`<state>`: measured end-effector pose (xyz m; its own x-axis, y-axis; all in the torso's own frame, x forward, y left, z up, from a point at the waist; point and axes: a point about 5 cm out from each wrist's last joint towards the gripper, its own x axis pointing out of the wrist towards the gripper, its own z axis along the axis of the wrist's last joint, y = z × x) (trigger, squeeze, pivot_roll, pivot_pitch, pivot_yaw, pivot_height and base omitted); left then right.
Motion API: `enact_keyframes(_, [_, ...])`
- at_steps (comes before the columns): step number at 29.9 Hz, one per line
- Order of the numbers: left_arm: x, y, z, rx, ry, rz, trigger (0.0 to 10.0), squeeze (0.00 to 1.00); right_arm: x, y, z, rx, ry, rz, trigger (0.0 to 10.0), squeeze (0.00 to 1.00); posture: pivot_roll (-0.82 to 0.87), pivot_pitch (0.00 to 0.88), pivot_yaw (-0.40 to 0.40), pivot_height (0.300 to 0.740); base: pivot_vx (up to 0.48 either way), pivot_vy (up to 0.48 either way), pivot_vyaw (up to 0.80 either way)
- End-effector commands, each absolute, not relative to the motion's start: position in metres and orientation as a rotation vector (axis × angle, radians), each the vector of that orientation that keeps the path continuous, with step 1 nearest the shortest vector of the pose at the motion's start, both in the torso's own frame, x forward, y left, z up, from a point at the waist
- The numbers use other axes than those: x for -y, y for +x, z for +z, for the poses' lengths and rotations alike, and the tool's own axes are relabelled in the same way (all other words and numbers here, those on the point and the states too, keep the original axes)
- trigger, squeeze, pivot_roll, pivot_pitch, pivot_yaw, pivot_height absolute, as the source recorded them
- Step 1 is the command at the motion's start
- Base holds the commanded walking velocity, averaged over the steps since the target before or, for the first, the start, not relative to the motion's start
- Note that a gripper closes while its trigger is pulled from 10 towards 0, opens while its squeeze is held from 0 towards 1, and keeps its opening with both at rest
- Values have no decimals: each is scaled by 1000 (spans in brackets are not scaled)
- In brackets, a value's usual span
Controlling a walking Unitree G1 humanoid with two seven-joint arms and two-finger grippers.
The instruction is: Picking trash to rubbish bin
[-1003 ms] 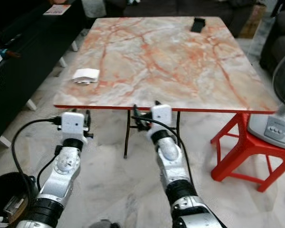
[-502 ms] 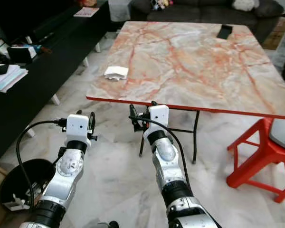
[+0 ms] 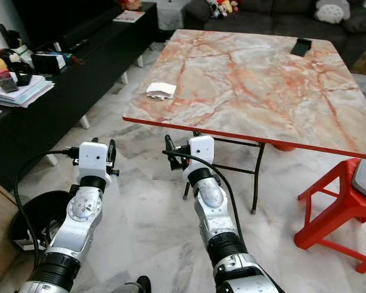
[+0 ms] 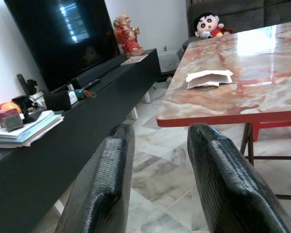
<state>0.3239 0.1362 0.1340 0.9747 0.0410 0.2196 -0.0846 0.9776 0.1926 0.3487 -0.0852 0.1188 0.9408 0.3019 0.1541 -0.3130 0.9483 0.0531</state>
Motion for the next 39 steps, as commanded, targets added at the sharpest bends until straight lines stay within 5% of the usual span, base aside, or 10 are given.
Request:
enact_keyframes(1, [-137,323,137,226,196,75,10000,0,85,350,122,151,81,313,10000,0,117,88,18,740,255,0,0])
enact_keyframes(27, [-142,324,141,225,187,107,10000,0,82,351,124,149,101,316,10000,0,117,103,10,740,252,0,51])
enact_keyframes(39, [-143,325,144,236,185,113,10000,0,79,349,125,170,102,341,10000,0,117,87,8,740,252,0,-333])
